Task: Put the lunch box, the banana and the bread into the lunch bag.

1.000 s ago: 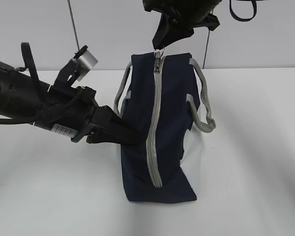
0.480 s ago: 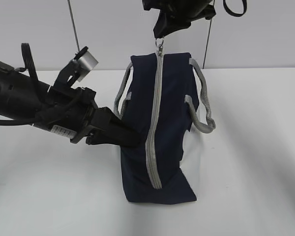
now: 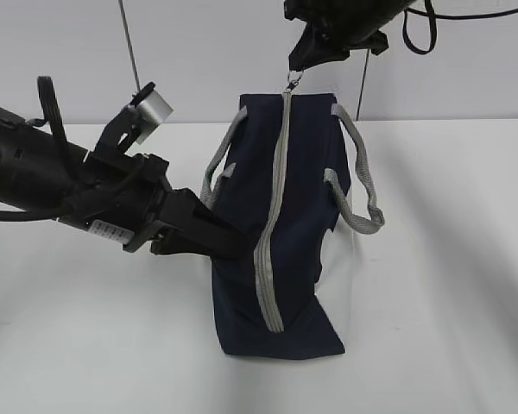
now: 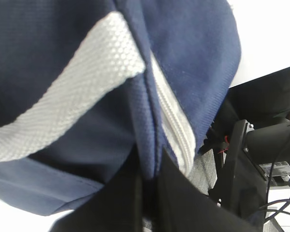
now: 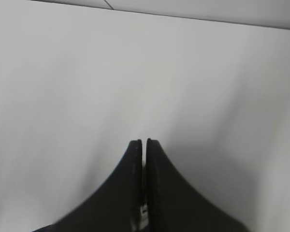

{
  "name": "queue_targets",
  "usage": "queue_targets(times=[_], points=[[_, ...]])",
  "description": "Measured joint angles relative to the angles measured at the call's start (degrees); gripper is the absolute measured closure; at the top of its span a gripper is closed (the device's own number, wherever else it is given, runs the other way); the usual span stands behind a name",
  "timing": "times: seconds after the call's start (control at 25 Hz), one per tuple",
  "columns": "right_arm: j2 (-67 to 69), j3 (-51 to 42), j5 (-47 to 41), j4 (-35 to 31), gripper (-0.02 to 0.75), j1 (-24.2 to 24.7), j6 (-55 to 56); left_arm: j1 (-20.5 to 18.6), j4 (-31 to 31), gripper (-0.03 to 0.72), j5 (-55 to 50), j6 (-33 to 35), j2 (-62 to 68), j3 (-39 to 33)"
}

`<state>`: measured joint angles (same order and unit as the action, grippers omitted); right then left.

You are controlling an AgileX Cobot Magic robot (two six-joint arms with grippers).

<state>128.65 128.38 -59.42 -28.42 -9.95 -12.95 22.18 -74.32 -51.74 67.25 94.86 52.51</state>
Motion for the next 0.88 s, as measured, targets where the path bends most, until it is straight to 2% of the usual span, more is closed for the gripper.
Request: queue_targets(times=[0.36, 0.44, 0.6, 0.64, 0.72, 0.88], points=[[2.59, 0.09, -2.12, -14.14, 0.754, 1.40, -14.22, -0.23, 0.34, 0.672, -1.68, -0.24, 0.00, 0.00], [2.59, 0.33, -3.78, -16.20, 0.754, 1.40, -17.27, -1.28, -0.57, 0.599, -2.75, -0.65, -0.35, 0.00], [2.59, 0.56, -8.08, -17.18, 0.754, 1.40, -22.71, -5.68, -2.00, 0.302, -4.48, -5.33, -3.15, 0.35], [2.59, 0.56, -8.63, -17.30, 0.754, 1.40, -23.65, -6.80, -1.78, 0.258, -4.59, -7.32, -3.80, 0.91], [2.59, 0.56, -9.44, -17.41, 0.754, 1.40, -24.75, -8.96, -1.37, 0.225, -4.38, -10.97, -4.77, 2.36], [2.59, 0.56, -9.95, -17.49, 0.754, 1.40, -25.36, -9.91, -0.45, 0.241, -2.96, -17.54, -5.24, 6.50]])
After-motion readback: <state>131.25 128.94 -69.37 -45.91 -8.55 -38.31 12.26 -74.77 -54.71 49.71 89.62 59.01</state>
